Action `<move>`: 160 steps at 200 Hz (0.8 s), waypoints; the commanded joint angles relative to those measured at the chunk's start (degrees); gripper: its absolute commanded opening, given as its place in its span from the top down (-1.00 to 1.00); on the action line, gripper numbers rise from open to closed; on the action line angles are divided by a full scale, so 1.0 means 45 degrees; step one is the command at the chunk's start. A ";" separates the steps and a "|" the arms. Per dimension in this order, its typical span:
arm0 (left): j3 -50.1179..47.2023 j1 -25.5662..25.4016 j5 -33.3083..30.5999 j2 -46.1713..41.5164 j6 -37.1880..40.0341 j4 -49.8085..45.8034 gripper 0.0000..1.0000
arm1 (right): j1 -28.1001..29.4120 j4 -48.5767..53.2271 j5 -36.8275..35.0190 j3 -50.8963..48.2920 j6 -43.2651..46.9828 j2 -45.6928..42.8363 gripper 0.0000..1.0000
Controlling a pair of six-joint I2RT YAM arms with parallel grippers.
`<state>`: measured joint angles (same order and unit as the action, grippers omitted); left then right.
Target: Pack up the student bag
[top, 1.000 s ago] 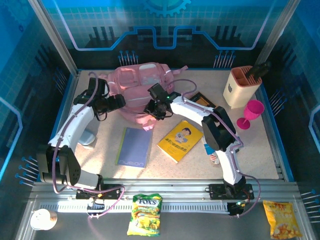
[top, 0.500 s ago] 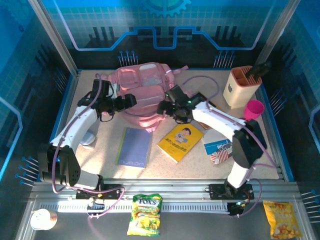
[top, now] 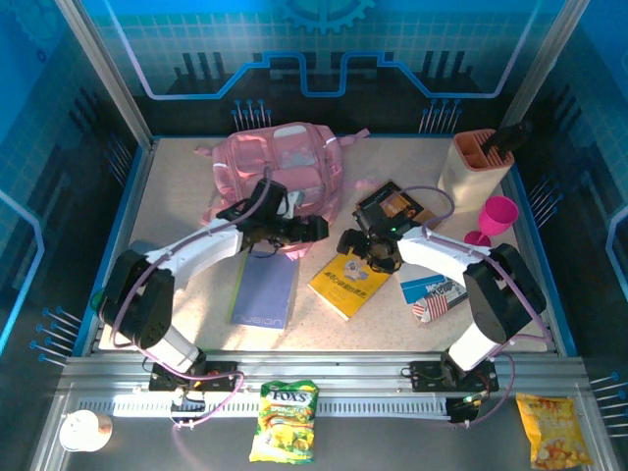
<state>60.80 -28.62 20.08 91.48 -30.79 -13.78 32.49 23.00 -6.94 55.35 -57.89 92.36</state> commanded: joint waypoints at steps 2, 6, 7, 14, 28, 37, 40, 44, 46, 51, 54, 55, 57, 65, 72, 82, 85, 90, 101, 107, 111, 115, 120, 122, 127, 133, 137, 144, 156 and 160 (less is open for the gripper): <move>-0.0054 -0.0659 0.0108 0.0727 -0.0601 0.0777 -0.83 | -0.0369 -0.0779 0.0329 -0.0319 -0.0379 -0.0061 -0.99; -0.0003 -0.0776 0.0041 0.0856 -0.0595 0.0694 -0.80 | -0.0438 -0.0901 0.0408 -0.0374 -0.0331 -0.0041 -0.98; 0.0011 -0.0802 0.0036 0.0888 -0.0578 0.0677 -0.79 | -0.0450 -0.0946 0.0457 -0.0400 -0.0306 -0.0028 -0.98; 0.0091 -0.0960 -0.0004 0.1124 -0.0490 0.0596 -0.75 | -0.0597 -0.1322 0.0744 -0.0538 -0.0149 0.0002 -0.95; 0.0224 -0.1252 -0.0233 0.1541 -0.0318 0.0350 -0.64 | -0.0978 -0.1996 0.1419 -0.0853 0.0058 0.0080 -0.87; 0.0288 -0.1390 -0.0309 0.1801 -0.0216 0.0275 -0.55 | -0.1225 -0.2378 0.1832 -0.1023 0.0109 0.0129 -0.82; 0.0297 -0.1427 -0.0358 0.1880 -0.0198 0.0246 -0.52 | -0.1302 -0.2480 0.1950 -0.1030 0.0132 0.0149 -0.81; 0.0327 -0.1470 -0.0383 0.2007 -0.0175 0.0204 -0.47 | -0.1406 -0.2609 0.2108 -0.1029 0.0175 0.0169 -0.79; 0.0345 -0.1476 -0.0395 0.2066 -0.0167 0.0180 -0.45 | -0.1450 -0.2680 0.2162 -0.1030 0.0195 0.0187 -0.78; 0.0371 -0.1526 -0.0418 0.2205 -0.0152 0.0137 -0.38 | -0.1554 -0.2805 0.2331 -0.1395 0.0235 0.0223 -0.75; 0.0376 -0.1557 -0.0435 0.2282 -0.0168 0.0114 -0.35 | -0.1622 -0.2856 0.2410 -0.1428 0.0260 0.0246 -0.74; 0.0367 -0.1563 -0.0437 0.2305 -0.0160 0.0104 -0.34 | -0.1638 -0.2888 0.2425 -0.1435 0.0260 0.0262 -0.73; 0.0374 -0.1568 -0.0437 0.2355 -0.0158 0.0111 -0.32 | -0.1674 -0.2896 0.2476 -0.1430 0.0275 0.0283 -0.72; 0.0377 -0.1648 -0.0467 0.2535 -0.0195 0.0113 -0.25 | -0.1815 -0.3041 0.2672 -0.1494 0.0336 0.0396 -0.69; 0.0358 -0.1719 -0.0490 0.2689 -0.0217 0.0123 -0.17 | -0.1933 -0.3215 0.2893 -0.1499 0.0416 0.0512 -0.66; 0.0367 -0.1856 -0.0541 0.2904 -0.0227 0.0118 -0.08 | -0.2041 -0.3372 0.3157 -0.1490 0.0455 0.0693 -0.63; 0.0375 -0.1898 -0.0558 0.2956 -0.0258 0.0097 -0.05 | -0.2071 -0.3439 0.3221 -0.1482 0.0449 0.0764 -0.63; 0.0372 -0.1983 -0.0626 0.3041 -0.0259 0.0030 -0.01 | -0.2104 -0.3550 0.3354 -0.1463 0.0475 0.0853 -0.61; 0.0333 -0.2163 -0.0837 0.3193 -0.0331 -0.0041 0.05 | -0.2141 -0.3733 0.3558 -0.1355 0.0615 0.1078 -0.59; 0.0257 -0.2267 -0.0995 0.3241 -0.0433 -0.0043 0.07 | -0.2160 -0.3806 0.3625 -0.1274 0.0699 0.1203 -0.59; 0.0196 -0.2331 -0.1081 0.3259 -0.0504 -0.0043 0.07 | -0.2180 -0.3837 0.3684 -0.1206 0.0771 0.1290 -0.58; 0.0122 -0.2397 -0.1151 0.3281 -0.0619 -0.0015 0.08 | -0.2192 -0.3885 0.3743 -0.1186 0.0820 0.1399 -0.58; 0.0007 -0.2467 -0.1223 0.3284 -0.0717 0.0057 0.09 | -0.2215 -0.3918 0.3777 -0.1174 0.0898 0.1501 -0.57; -0.0043 -0.2487 -0.1244 0.3294 -0.0781 0.0080 0.09 | -0.2219 -0.3935 0.3810 -0.0994 0.0932 0.1550 -0.57; -0.0169 -0.2567 -0.1287 0.3276 -0.0937 0.0160 0.11 | -0.2241 -0.3957 0.3869 -0.0710 0.0999 0.1699 -0.57; -0.0340 -0.2650 -0.1348 0.3218 -0.1115 0.0258 0.13 | -0.2269 -0.4002 0.3936 -0.0564 0.1075 0.1865 -0.57; -0.0448 -0.2740 -0.1368 0.3161 -0.1223 0.0351 0.13 | -0.2288 -0.4094 0.4021 -0.0490 0.1123 0.1960 -0.56; -0.0617 -0.2846 -0.1434 0.3068 -0.1412 0.0506 0.15 | -0.2313 -0.4341 0.4203 -0.0340 0.1182 0.2174 -0.56; -0.0826 -0.3109 -0.1568 0.2895 -0.1687 0.0686 0.15 | -0.2337 -0.4889 0.4687 -0.0123 0.1271 0.2597 -0.54; -0.0862 -0.3177 -0.1561 0.2851 -0.1777 0.0746 0.15 | -0.2354 -0.5027 0.4865 -0.0022 0.1272 0.2715 -0.52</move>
<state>59.99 -39.99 14.28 104.66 -34.98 -11.09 22.13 4.51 9.32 53.93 -53.93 99.42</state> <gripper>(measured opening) 0.426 0.774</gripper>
